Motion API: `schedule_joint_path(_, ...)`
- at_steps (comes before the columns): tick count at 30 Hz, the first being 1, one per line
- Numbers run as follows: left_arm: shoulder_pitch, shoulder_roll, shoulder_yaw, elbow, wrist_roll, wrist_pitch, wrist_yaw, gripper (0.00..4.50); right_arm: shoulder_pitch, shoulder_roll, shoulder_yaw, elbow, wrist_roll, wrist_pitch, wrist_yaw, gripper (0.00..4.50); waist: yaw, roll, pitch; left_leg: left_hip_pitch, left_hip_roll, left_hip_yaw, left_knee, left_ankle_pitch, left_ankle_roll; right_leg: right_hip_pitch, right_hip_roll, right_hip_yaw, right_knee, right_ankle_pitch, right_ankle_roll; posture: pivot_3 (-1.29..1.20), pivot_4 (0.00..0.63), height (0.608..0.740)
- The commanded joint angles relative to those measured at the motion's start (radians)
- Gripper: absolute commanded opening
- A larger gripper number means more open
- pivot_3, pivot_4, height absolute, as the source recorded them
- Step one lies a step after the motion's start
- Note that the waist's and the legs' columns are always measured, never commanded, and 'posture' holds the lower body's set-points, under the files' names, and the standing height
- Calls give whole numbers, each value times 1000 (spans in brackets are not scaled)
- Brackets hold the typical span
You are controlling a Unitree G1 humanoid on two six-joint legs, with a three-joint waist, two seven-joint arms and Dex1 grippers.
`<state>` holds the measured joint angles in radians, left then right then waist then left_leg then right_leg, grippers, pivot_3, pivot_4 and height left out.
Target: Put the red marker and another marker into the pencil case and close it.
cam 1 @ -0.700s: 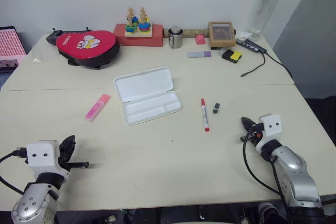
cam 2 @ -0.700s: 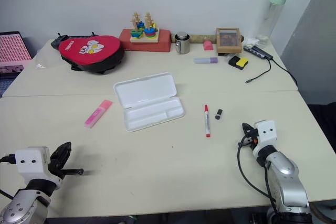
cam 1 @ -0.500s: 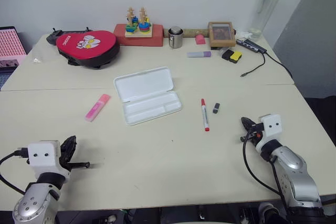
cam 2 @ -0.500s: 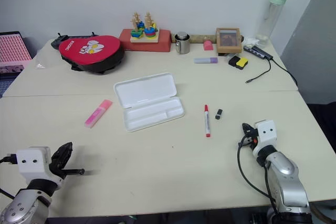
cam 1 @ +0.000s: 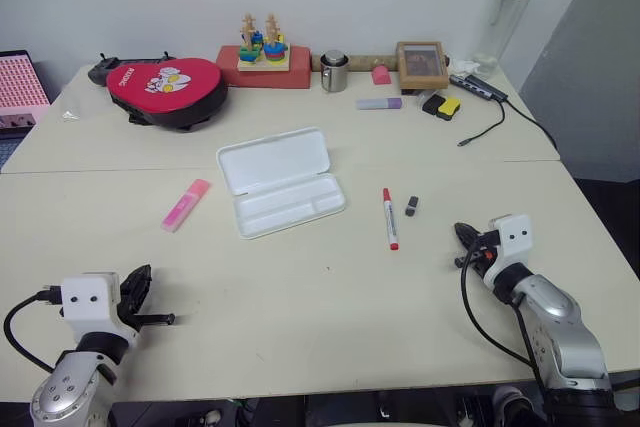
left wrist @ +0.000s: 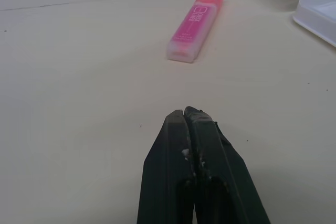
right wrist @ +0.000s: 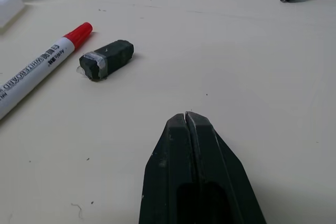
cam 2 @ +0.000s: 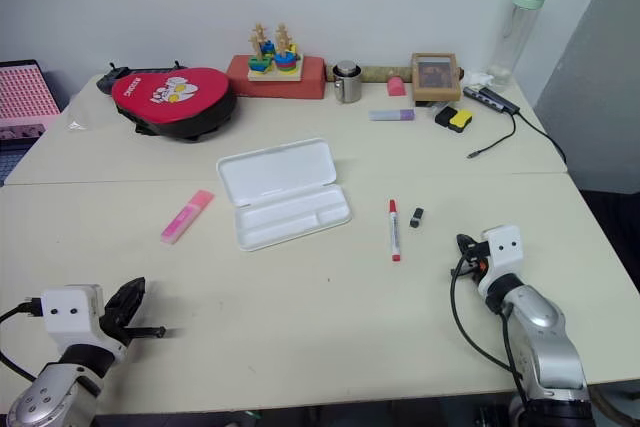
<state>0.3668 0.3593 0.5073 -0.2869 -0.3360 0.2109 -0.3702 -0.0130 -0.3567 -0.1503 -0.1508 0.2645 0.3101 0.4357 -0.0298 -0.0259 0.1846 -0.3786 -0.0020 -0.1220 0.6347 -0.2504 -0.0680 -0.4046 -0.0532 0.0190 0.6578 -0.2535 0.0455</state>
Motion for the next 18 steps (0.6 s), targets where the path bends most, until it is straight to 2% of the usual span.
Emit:
schedule_joint_path(1,8,25,44,-16,-61,-24,-57,53,-26,-13,-38,-38,42,7,11,0,0,0,0,0,0,0,0,0,0,0,0,0,0,0,0,0,150,740)
schedule_joint_path(8,2,61,63,-17,-94,54,-39,53,-62,-50,-40,-19,70,45,44,0,0,0,0,0,0,0,0,0,0,0,0,0,0,0,0,0,150,740)
schedule_joint_path(12,27,76,58,-41,-152,117,-86,53,-55,-56,-37,-32,83,55,54,0,0,0,0,0,0,0,0,0,0,0,0,0,0,0,0,0,150,740)
schedule_joint_path(18,22,72,65,-58,-174,182,-56,53,-63,-65,-24,-42,98,95,71,0,0,1,0,0,0,0,0,0,0,0,0,-1,0,0,0,0,150,740)
